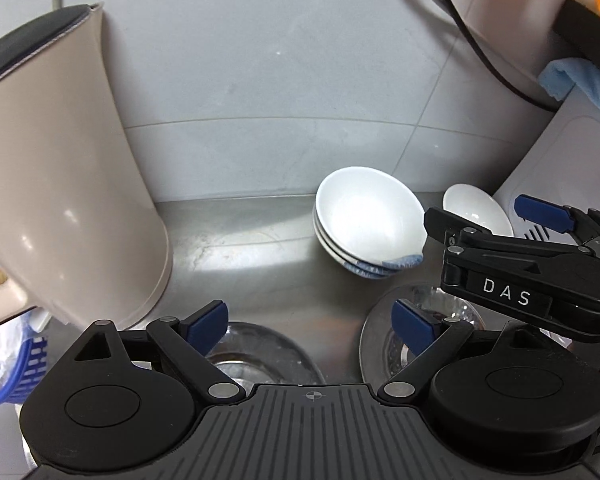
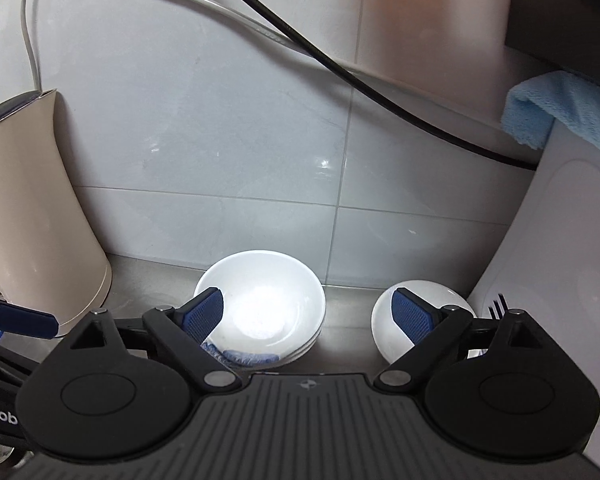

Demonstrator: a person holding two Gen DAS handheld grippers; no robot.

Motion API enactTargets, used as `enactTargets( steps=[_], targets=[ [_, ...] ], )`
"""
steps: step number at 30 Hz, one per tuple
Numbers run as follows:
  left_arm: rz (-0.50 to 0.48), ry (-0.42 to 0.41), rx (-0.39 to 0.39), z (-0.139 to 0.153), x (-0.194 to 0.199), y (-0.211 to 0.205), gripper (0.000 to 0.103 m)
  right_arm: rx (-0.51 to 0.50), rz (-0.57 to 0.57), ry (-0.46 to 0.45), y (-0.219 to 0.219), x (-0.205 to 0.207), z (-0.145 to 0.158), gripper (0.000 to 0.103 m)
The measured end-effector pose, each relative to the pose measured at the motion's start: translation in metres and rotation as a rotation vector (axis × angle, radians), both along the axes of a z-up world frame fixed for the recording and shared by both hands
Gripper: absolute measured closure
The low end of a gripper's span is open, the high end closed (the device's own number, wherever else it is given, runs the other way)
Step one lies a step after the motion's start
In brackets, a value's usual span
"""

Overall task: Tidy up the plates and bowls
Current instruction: 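Lift both grippers away from the three-bowl stack, then move both grippers to the last white bowl beside the microwave and close on its rim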

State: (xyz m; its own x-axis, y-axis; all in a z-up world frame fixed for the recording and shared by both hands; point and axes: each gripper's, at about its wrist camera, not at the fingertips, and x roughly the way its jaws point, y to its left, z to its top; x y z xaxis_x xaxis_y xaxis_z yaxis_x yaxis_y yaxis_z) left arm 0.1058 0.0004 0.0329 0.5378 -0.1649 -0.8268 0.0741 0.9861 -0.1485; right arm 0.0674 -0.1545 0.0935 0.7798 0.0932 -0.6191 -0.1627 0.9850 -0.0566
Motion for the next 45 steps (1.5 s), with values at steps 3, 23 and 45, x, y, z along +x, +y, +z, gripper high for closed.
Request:
enactTargets(
  steps=[3,23,45],
  targets=[
    [-0.005,-0.009,0.013,0.005,-0.008,0.003,0.000,0.009,-0.019,-0.003,0.006,-0.005,-0.005,0.009],
    [-0.069,-0.064,0.017,0.048,-0.039,0.010,0.000,0.023,-0.081,0.030,0.009,-0.055,-0.033,0.009],
    [-0.225,-0.062,0.056,0.063,0.016,-0.059,0.000,0.243,-0.286,-0.031,-0.044,-0.073,-0.040,0.001]
  ],
)
